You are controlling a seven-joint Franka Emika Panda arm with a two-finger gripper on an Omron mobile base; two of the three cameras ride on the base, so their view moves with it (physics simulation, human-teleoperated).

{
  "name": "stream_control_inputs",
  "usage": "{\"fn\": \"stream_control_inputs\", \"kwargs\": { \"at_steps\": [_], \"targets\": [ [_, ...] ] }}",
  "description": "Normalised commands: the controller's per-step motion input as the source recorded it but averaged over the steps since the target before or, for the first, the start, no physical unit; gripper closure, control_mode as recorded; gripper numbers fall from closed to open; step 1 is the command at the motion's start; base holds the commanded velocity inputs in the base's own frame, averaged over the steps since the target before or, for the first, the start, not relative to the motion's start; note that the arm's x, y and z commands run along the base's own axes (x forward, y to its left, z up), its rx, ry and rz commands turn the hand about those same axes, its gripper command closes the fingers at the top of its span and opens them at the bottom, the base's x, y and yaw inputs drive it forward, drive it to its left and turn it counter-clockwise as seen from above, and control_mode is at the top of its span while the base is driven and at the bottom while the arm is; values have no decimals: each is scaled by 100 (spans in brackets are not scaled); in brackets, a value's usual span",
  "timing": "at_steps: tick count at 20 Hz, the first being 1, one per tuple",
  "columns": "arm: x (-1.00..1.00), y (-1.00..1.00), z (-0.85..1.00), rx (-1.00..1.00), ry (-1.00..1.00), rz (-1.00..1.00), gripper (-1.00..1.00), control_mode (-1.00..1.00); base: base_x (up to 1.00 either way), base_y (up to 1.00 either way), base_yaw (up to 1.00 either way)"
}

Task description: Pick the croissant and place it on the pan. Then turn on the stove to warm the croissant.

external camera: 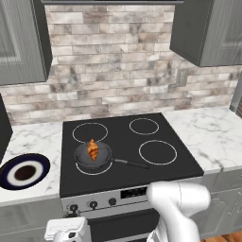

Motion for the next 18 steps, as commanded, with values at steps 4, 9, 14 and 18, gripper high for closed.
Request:
{"fn": "stream_control_inputs", "kwargs": {
  "at_steps": [4, 9, 14, 18],
  "targets": [
    [32, -42, 0, 0, -5, 0, -100, -100, 0, 0, 0],
    [42, -43, 0, 0, -10, 0, -100, -100, 0, 0, 0],
    [47, -18, 0, 0, -13, 0, 100, -100, 0, 0, 0],
    [32, 0, 0, 0, -14, 0, 100, -100, 0, 0, 0]
  ]
}}
